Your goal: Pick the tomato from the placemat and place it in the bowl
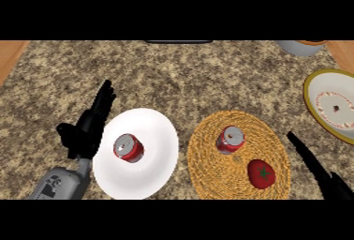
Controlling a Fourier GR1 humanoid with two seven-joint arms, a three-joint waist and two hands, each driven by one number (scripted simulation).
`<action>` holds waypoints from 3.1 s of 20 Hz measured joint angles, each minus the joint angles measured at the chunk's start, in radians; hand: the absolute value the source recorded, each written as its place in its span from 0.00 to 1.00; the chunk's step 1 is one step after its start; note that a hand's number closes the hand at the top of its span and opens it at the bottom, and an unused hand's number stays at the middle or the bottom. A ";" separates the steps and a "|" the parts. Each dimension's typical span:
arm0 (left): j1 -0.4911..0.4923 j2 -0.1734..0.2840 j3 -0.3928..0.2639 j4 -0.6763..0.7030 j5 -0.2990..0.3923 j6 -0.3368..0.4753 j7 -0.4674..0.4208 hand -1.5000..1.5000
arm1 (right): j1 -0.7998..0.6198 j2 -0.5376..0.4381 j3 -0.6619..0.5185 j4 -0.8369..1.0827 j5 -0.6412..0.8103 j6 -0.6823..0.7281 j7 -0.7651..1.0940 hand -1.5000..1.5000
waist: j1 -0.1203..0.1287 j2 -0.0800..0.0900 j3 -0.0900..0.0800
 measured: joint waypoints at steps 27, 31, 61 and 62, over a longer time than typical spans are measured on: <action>0.040 -0.102 0.121 -0.019 -0.123 -0.110 0.017 0.50 | 0.079 0.203 -0.100 0.170 -0.105 0.125 -0.270 0.00 | -0.002 -0.001 0.000; 0.057 -0.111 0.131 -0.050 -0.144 -0.123 0.031 0.50 | 0.055 0.224 -0.113 0.231 -0.091 0.130 -0.300 0.00 | -0.001 -0.001 0.000; 0.062 -0.164 0.194 -0.057 -0.196 -0.197 0.048 0.50 | -0.067 0.141 -0.048 0.534 0.171 0.159 -0.620 1.00 | 0.001 -0.004 -0.003; 0.064 -0.166 0.194 -0.063 -0.198 -0.194 0.052 0.50 | -0.046 0.102 -0.053 0.524 0.145 0.200 -0.672 1.00 | -0.002 -0.004 -0.002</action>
